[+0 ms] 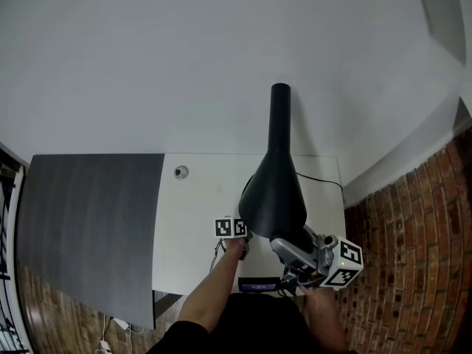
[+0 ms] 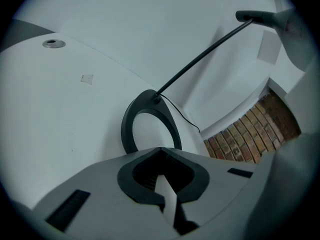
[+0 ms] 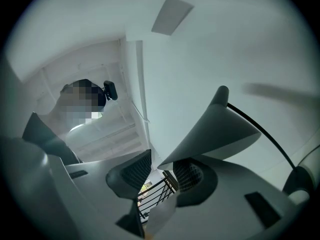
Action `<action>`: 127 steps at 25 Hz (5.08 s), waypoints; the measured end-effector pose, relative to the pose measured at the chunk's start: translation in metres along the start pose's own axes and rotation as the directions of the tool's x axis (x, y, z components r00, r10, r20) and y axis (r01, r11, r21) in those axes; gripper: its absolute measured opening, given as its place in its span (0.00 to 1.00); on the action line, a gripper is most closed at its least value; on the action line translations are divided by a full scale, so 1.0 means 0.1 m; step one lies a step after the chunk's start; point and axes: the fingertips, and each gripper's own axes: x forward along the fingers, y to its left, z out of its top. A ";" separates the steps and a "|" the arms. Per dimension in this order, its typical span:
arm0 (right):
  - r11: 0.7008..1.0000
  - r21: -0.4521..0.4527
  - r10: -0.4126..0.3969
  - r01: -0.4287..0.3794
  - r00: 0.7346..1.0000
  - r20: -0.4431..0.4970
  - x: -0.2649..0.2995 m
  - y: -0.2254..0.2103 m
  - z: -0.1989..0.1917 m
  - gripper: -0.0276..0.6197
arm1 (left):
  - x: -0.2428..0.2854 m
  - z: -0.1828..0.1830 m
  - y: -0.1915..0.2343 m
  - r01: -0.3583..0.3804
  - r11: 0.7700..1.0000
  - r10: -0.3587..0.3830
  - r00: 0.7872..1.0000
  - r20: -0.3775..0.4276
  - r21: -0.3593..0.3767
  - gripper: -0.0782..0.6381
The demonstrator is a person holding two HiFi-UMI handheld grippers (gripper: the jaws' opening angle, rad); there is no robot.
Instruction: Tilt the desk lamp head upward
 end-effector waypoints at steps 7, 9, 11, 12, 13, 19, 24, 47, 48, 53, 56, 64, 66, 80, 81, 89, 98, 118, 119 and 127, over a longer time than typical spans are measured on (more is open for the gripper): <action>0.999 -0.050 0.013 -0.012 1.000 0.012 0.11 0.16 0.19 0.26 | 0.01 -0.01 0.04 -0.013 1.000 0.013 1.000 0.000 0.001 0.13; 0.999 -0.050 0.010 -0.009 1.000 0.016 0.12 0.18 0.21 0.26 | 0.00 -0.02 0.01 0.001 1.000 -0.001 1.000 -0.003 -0.003 0.13; 0.999 -0.051 0.008 -0.007 1.000 0.019 0.13 0.19 0.22 0.26 | -0.01 -0.01 -0.04 0.020 1.000 -0.020 1.000 -0.003 -0.007 0.12; 0.999 -0.052 0.009 -0.008 1.000 0.021 0.14 0.20 0.24 0.26 | -0.01 0.01 -0.07 0.026 1.000 -0.026 1.000 0.000 -0.007 0.13; 0.999 -0.054 0.010 -0.008 1.000 0.023 0.15 0.20 0.26 0.26 | -0.01 0.03 -0.08 0.028 1.000 -0.028 1.000 0.002 -0.007 0.12; 0.998 -0.062 0.023 -0.021 0.999 0.041 0.21 0.27 0.37 0.26 | -0.02 0.04 -0.10 0.022 1.000 -0.022 1.000 0.004 -0.007 0.13; 0.998 -0.063 0.029 -0.025 0.998 0.058 0.26 0.32 0.47 0.26 | -0.01 0.04 -0.12 0.021 1.000 -0.021 1.000 0.002 0.006 0.13; 0.997 -0.052 0.060 -0.053 0.987 0.150 0.49 0.47 0.91 0.26 | 0.02 0.00 -0.15 0.015 0.999 -0.015 1.000 -0.016 0.045 0.12; 0.997 -0.050 0.060 -0.053 0.986 0.154 0.50 0.47 0.93 0.26 | 0.03 0.00 -0.15 0.015 0.999 -0.014 1.000 -0.016 0.048 0.12; 0.998 -0.035 0.060 -0.055 0.984 0.168 0.54 0.48 1.01 0.27 | 0.03 0.00 -0.16 0.015 0.998 -0.014 1.000 -0.019 0.060 0.12; 0.998 -0.033 0.060 -0.056 0.984 0.169 0.57 0.49 1.07 0.26 | 0.03 0.00 -0.17 0.013 0.998 -0.011 1.000 -0.019 0.060 0.12; 0.998 -0.024 0.059 -0.056 0.985 0.164 0.64 0.49 1.18 0.26 | 0.04 -0.02 -0.18 0.010 0.997 -0.008 1.000 -0.022 0.076 0.12; 0.998 -0.018 0.060 -0.058 0.984 0.166 0.65 0.49 1.20 0.26 | 0.04 -0.03 -0.18 0.009 0.997 -0.007 1.000 -0.024 0.082 0.12; 0.998 0.007 0.057 -0.059 0.982 0.178 0.68 0.51 1.28 0.26 | 0.04 -0.03 -0.20 0.004 0.994 -0.001 0.999 -0.032 0.107 0.12; 0.998 -0.004 0.059 -0.059 0.982 0.177 0.68 0.51 1.29 0.26 | 0.03 -0.02 -0.21 0.004 0.994 -0.001 1.000 -0.029 0.109 0.12; 0.998 0.002 0.056 -0.057 0.981 0.187 0.69 0.51 1.30 0.26 | 0.04 -0.02 -0.21 0.001 0.994 0.002 1.000 -0.030 0.110 0.12; 0.997 0.042 0.049 -0.059 0.978 0.201 0.64 0.48 1.29 0.26 | 0.06 -0.04 -0.21 -0.001 0.994 0.005 1.000 -0.031 0.111 0.12; 0.998 0.029 0.046 -0.053 0.976 0.214 0.66 0.50 1.29 0.26 | 0.07 -0.02 -0.22 -0.001 0.993 0.004 1.000 -0.027 0.119 0.12; 0.998 0.029 0.047 -0.054 0.976 0.214 0.65 0.50 1.28 0.26 | 0.08 -0.02 -0.22 -0.002 0.993 0.005 1.000 -0.027 0.119 0.13; 0.999 0.014 0.026 -0.029 0.980 0.200 0.49 0.54 1.18 0.26 | 0.15 -0.05 -0.29 -0.008 0.989 0.013 0.999 -0.035 0.151 0.12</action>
